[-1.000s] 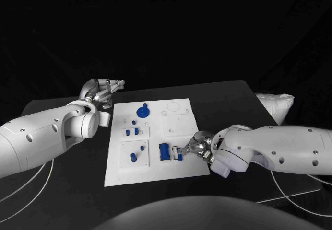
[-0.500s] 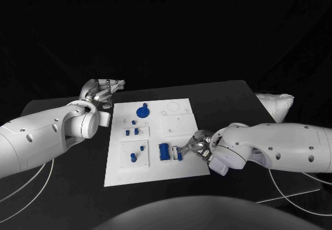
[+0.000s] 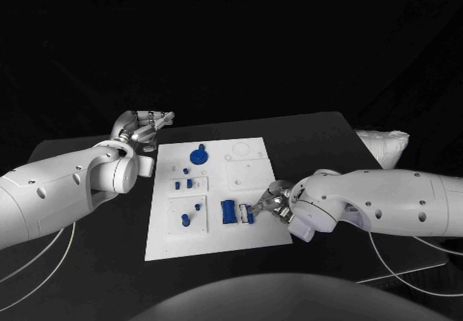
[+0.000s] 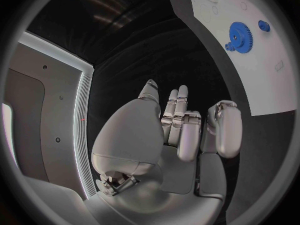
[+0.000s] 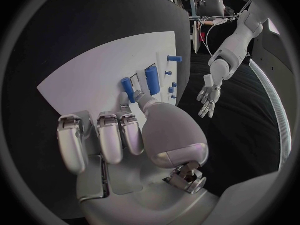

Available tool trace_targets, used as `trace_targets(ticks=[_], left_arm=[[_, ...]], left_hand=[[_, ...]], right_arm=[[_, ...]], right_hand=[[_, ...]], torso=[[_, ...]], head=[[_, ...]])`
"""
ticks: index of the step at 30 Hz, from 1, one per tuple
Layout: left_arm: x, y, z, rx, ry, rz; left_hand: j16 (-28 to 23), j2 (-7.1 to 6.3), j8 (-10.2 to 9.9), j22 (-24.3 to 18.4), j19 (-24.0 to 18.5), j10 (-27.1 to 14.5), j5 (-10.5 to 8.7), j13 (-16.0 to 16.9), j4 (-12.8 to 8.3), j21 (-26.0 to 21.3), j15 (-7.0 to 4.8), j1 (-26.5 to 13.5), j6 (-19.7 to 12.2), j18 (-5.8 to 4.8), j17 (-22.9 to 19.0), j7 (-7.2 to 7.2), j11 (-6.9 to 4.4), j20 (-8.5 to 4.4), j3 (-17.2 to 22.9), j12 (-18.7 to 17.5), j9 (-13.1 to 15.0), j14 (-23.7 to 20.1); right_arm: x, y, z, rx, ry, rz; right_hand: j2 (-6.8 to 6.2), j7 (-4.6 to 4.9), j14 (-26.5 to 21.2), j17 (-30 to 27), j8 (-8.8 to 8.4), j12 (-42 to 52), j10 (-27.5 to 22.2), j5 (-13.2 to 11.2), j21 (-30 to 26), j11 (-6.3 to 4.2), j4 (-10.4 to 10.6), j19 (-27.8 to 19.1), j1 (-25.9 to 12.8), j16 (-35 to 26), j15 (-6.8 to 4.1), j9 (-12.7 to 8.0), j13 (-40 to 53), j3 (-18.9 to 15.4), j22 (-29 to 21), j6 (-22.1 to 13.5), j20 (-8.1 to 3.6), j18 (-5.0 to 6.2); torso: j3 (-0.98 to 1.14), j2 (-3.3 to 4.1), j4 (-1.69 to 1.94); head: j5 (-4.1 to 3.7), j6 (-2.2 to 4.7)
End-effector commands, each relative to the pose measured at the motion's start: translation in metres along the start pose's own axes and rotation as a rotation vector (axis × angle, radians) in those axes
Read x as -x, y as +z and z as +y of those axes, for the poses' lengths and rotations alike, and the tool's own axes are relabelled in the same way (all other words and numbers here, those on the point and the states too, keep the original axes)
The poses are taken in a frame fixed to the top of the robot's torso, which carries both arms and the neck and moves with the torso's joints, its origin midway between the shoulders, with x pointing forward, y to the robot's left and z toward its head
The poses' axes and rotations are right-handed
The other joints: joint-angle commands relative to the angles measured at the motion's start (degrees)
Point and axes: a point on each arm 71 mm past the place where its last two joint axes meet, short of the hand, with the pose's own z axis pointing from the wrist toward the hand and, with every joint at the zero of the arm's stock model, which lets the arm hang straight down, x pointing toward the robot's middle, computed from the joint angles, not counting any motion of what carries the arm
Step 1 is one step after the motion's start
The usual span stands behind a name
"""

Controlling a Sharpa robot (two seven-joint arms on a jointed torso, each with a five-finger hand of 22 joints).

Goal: Assemble the parts on the task board

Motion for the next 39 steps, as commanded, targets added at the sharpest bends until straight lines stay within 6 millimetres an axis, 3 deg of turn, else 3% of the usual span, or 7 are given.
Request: trace_targets(ticks=[1, 7, 9, 13, 15, 27, 39], left_arm=[[-0.0024, 0.0004, -0.0014, -0.007, -0.002, 0.016], [-0.0023, 0.0004, -0.0014, -0.008, -0.002, 0.015], [-0.0025, 0.0005, -0.0014, -0.008, -0.002, 0.015], [-0.003, 0.0005, -0.0015, -0.008, -0.003, 0.017], [-0.0032, 0.0005, -0.0016, -0.008, -0.003, 0.018], [-0.0043, 0.0008, -0.0017, -0.008, -0.004, 0.022], [-0.0047, 0.0008, -0.0017, -0.007, -0.004, 0.023]], left_hand=[[0.01, 0.74, 0.16, 12.37, 0.03, -0.3, 0.39, 0.08, 0.11, -0.3, 0.21, 0.01, -0.34, -0.17, 14.36, -0.23, 0.1, 0.2, -0.39, 0.17, 0.09, 5.6], [0.01, 0.74, 0.16, 12.37, 0.03, -0.3, 0.39, 0.08, 0.11, -0.3, 0.21, 0.01, -0.34, -0.17, 14.36, -0.23, 0.1, 0.2, -0.39, 0.17, 0.09, 5.6], [0.01, 0.74, 0.16, 12.37, 0.03, -0.3, 0.39, 0.08, 0.11, -0.3, 0.21, 0.01, -0.34, -0.17, 14.36, -0.23, 0.1, 0.2, -0.39, 0.17, 0.09, 5.6], [0.01, 0.74, 0.16, 12.37, 0.03, -0.3, 0.39, 0.08, 0.11, -0.3, 0.21, 0.01, -0.34, -0.17, 14.36, -0.23, 0.1, 0.2, -0.39, 0.17, 0.09, 5.6], [0.01, 0.74, 0.16, 12.37, 0.03, -0.3, 0.39, 0.08, 0.11, -0.3, 0.21, 0.01, -0.34, -0.17, 14.36, -0.23, 0.1, 0.2, -0.39, 0.17, 0.09, 5.6], [0.01, 0.74, 0.16, 12.37, 0.03, -0.3, 0.39, 0.08, 0.11, -0.3, 0.21, 0.01, -0.34, -0.17, 14.36, -0.23, 0.1, 0.2, -0.39, 0.17, 0.09, 5.6], [0.0, 0.91, 0.19, 12.38, 0.05, -0.29, 0.41, 0.09, 0.1, -0.27, 0.2, 0.2, -0.34, -0.17, 14.34, -0.24, 0.09, 0.19, -0.45, 0.18, 0.1, 5.59]], right_arm=[[-0.0074, 0.0045, -0.0138, -0.098, -0.036, 0.051], [-0.0081, 0.005, -0.0127, -0.097, -0.065, 0.05], [-0.0082, 0.0052, -0.0123, -0.096, -0.077, 0.048], [-0.008, 0.0056, -0.0116, -0.091, -0.11, 0.042], [-0.0075, 0.0058, -0.0111, -0.086, -0.134, 0.035], [-0.0064, 0.0083, -0.006, -0.057, -0.247, -0.004], [-0.0057, 0.0096, -0.0057, -0.053, -0.246, -0.008]], right_hand=[[-0.87, -0.29, 5.97, 15.08, 1.61, 0.16, 5.99, -1.48, 0.26, -0.48, 0.31, 6.09, -0.29, 0.36, -0.65, -22.54, 15.09, -1.39, 15.09, -1.26, -0.6, -0.81], [-2.18, -1.0, 5.97, 15.08, 8.63, 0.16, 5.99, -4.64, 0.26, -1.04, 1.09, 6.09, -2.13, 0.36, -1.3, -17.02, 15.09, -4.81, 15.09, -4.22, -1.16, -0.81], [-2.21, -1.29, 5.97, 15.08, 12.27, 0.16, 5.99, -4.72, 0.26, -1.36, 0.91, 6.09, -2.13, 0.36, -1.46, -13.99, 15.09, -5.52, 15.09, -4.72, -1.41, -0.81], [-1.64, -2.18, 5.97, 15.08, 23.29, 0.16, 5.99, -5.09, 0.26, -1.9, 0.82, 6.09, -2.4, 0.36, -2.06, -3.75, 15.09, -7.32, 15.09, -8.95, -1.99, -0.81], [-1.48, -2.21, 5.97, 15.08, 26.14, 0.16, 5.99, -5.3, 0.26, -2.01, 1.19, 6.09, -2.96, 0.36, -2.21, -0.91, 15.09, -7.95, 15.09, -10.18, -2.12, -0.81], [-0.15, -1.83, 5.97, 15.08, 28.0, 0.16, 5.99, -4.24, 0.26, -1.95, 2.84, 6.09, -4.65, 0.36, -2.08, 1.46, 15.09, -8.46, 15.09, -11.46, -2.11, -0.81], [2.96, -2.33, 5.97, 15.08, 21.17, 0.16, 5.99, 2.87, 0.26, -2.38, -0.69, 6.09, 2.09, 0.36, -2.48, -3.69, 15.09, -1.56, 15.09, -6.88, -2.43, -0.81]], torso=[[0.01, -0.02, -0.01], [0.0, 0.01, 0.02], [0.0, 0.02, 0.03], [0.0, 0.01, -0.02], [-0.02, 0.02, 0.0], [0.07, 0.06, 0.0], [0.01, 0.01, -0.02]], head=[[0.06, 0.0], [-0.03, 0.0], [-0.03, 0.0], [0.02, 0.0], [-0.03, 0.0], [-0.15, 0.0], [-0.18, 0.0]])
